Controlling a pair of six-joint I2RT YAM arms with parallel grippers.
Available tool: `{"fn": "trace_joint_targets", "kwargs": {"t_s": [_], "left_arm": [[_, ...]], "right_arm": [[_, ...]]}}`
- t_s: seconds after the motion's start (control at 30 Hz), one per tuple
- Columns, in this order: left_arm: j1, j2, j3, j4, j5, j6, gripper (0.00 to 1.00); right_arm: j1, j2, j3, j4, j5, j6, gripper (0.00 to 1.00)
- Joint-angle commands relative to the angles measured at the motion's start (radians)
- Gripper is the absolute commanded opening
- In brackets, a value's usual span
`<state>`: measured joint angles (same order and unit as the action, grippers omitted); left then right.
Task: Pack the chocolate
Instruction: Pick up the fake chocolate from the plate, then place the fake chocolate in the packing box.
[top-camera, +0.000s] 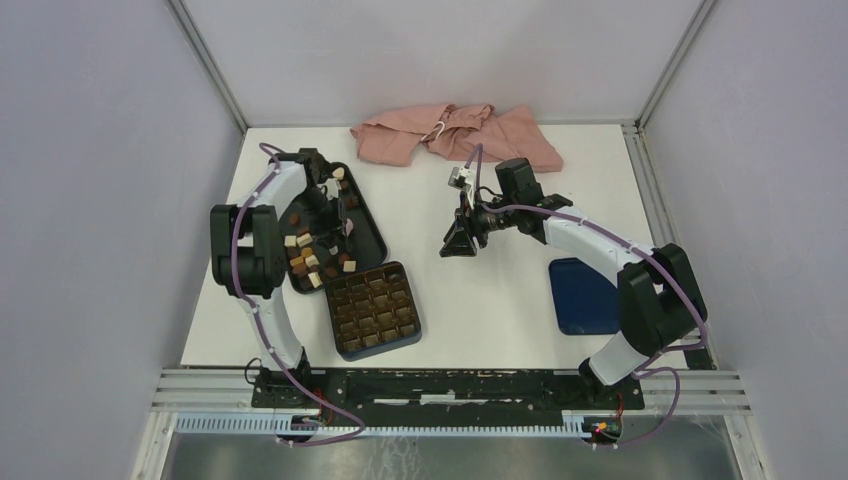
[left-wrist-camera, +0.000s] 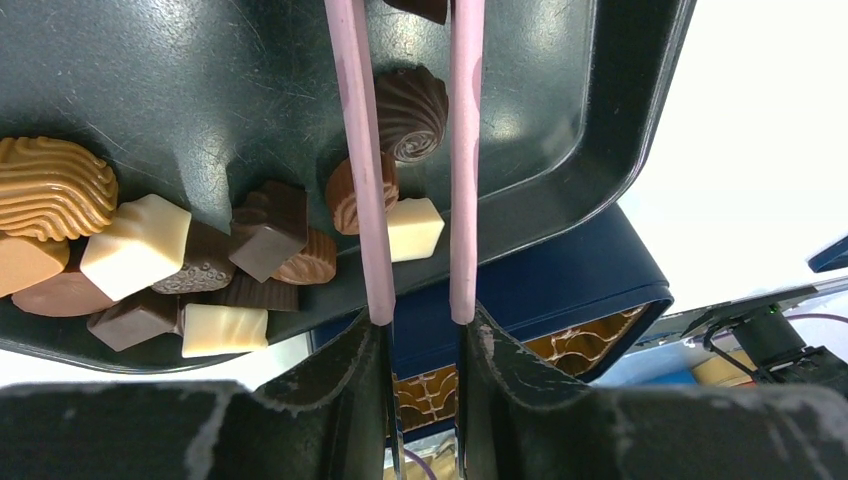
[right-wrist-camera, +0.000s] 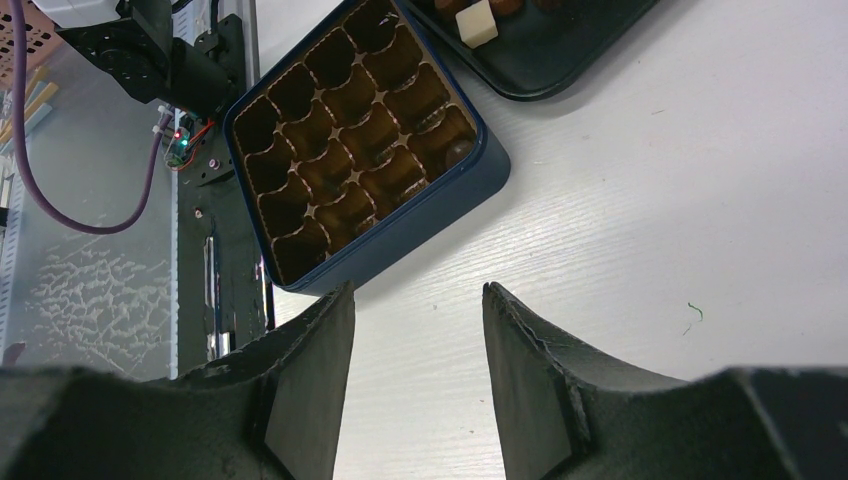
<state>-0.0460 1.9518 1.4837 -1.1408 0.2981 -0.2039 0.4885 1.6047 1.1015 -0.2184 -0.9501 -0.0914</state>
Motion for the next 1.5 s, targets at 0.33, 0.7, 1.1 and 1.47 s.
{"fn": "trace_joint_targets", "kwargs": {"t_s": [0.33,0.7,1.1,1.47], "left_arm": [[-0.004,-0.118,0.031,-0.008,0.072,0.017,0.02],[-0.057,-0.443,-0.176,0.109,0.193,-0.133,0.02],[-0.305,-0.878,-0.356,0.022,0.104,-0.452,0.02],[-0.415,-0.979,-0.45,-0.042,0.03,-0.446,0.02]], "right_arm": [[-0.007,-0.014,0.008,0.03,-0.016,-0.013,0.56],[-0.05,-0.033,0.028,-0.083,0.02,-0.195,0.56],[-0.126,-0.025,0.015,-0.129,0.069,-0.267,0.56],[-0.162,0.041,0.076,-0.243,0.043,-0.39,0.56]]}}
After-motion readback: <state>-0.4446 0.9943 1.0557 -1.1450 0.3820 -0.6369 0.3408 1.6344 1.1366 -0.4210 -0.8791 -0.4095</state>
